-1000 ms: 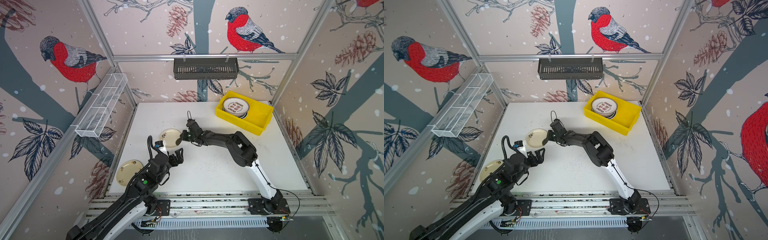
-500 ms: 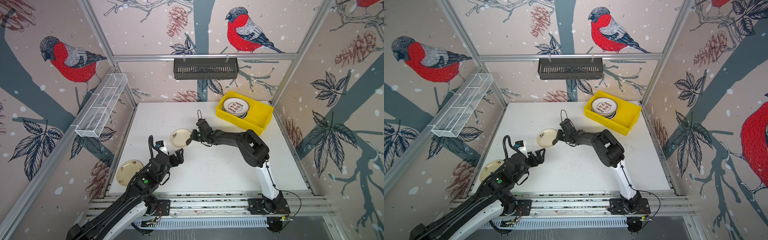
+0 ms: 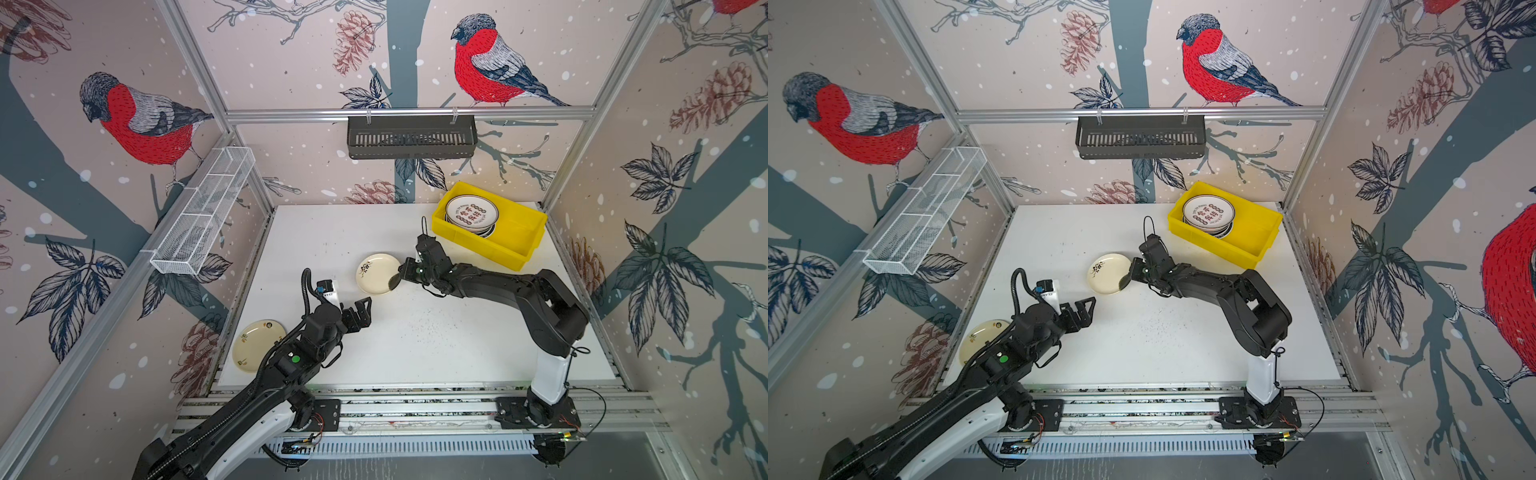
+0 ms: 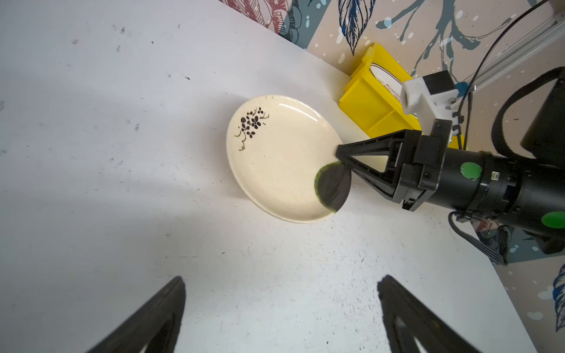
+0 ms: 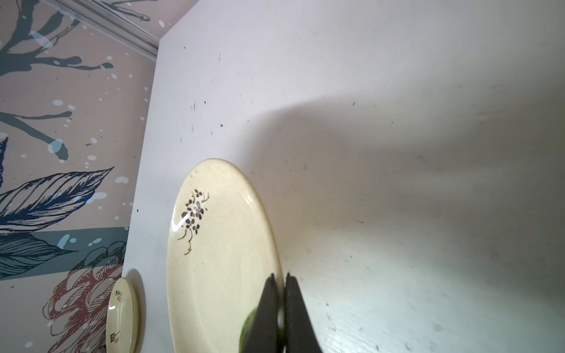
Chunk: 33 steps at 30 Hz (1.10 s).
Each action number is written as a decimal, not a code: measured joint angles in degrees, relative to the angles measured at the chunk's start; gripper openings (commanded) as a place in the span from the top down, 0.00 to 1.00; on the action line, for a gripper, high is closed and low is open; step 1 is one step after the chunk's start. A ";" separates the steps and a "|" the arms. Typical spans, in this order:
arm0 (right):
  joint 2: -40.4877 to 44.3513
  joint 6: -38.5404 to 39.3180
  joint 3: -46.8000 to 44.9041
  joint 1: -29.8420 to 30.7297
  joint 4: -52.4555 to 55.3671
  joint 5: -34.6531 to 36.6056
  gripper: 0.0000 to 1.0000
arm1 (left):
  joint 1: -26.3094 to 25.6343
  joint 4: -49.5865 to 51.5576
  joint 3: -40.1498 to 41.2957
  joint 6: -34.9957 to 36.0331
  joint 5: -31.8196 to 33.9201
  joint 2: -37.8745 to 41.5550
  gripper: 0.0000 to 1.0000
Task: Place the plates into the plastic bin on the countertop
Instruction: Pick up the plate from the middle-left of the table, then place the plate in the plastic bin.
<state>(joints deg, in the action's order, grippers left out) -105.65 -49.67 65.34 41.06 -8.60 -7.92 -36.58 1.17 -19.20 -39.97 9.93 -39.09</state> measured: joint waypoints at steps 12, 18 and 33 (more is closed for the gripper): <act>13.11 1.68 -6.86 -12.39 -0.35 0.70 0.99 | 0.02 -8.20 -0.57 1.62 -9.66 -5.64 0.02; 13.62 1.97 -5.57 -23.43 -0.39 0.17 0.99 | 0.02 -7.72 -1.75 2.89 -11.21 -5.88 0.02; -2.60 3.21 6.49 -39.32 0.15 -5.90 0.99 | 0.02 -1.79 -3.02 2.99 -6.93 -3.69 0.02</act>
<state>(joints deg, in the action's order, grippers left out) -108.25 -46.46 71.83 1.74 -8.45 -13.82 -36.56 -0.62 -22.22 -36.97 3.01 -42.78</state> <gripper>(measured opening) 0.073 0.977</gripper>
